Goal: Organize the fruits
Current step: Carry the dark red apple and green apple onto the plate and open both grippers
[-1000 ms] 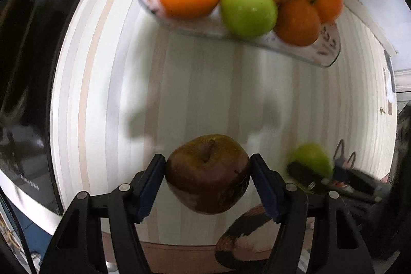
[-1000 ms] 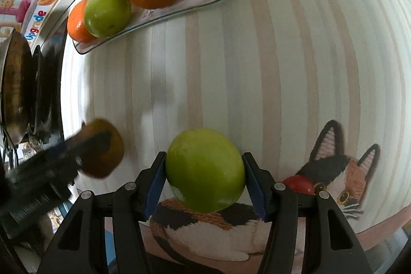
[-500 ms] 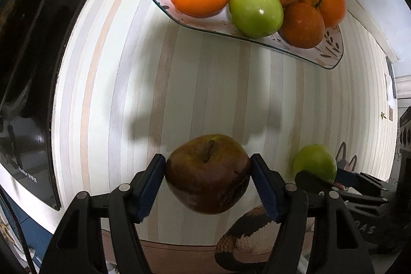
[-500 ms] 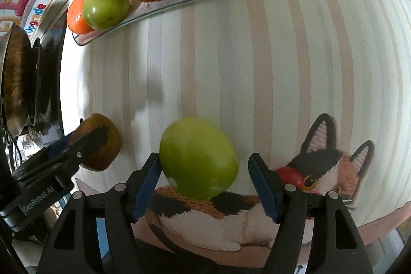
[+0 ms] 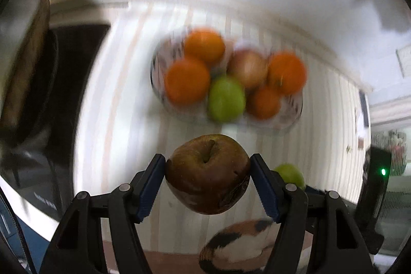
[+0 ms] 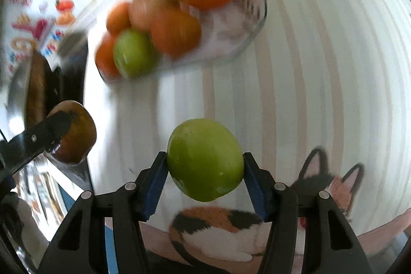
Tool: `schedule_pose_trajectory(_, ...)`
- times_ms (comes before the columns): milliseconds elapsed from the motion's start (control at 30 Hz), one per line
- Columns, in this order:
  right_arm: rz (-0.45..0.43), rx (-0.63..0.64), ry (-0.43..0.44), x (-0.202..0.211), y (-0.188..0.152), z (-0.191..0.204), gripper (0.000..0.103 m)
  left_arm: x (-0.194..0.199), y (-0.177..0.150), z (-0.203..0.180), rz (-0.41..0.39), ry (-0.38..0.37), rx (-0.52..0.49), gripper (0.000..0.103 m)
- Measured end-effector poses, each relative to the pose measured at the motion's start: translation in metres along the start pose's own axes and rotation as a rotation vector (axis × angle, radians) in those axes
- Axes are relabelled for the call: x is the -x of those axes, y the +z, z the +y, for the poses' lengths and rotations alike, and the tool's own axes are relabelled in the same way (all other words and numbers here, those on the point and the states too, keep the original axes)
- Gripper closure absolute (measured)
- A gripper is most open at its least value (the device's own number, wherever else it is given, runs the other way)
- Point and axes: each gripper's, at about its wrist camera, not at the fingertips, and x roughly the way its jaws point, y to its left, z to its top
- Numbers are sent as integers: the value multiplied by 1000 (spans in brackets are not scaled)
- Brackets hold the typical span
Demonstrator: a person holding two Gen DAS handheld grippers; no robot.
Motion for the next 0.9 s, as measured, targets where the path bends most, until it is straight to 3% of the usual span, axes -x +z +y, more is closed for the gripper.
schedule_pose_trajectory(233,-107,-83,-3,31,58,-18,42,4,86,26,-64,51,50,37)
schedule_pose_trajectory(400,-136,-149,-23,28,91,-40,42,-26,127,40,-21,92,71,37)
schedule_pose_trajectory(700,-143,-214,-19,14,112,-53,42,-70,138,46,77,108,58,37)
schedule_pose_trajectory(900,-120,-281,67,3,109,-60,39,-72,139,52,91,95,71,37)
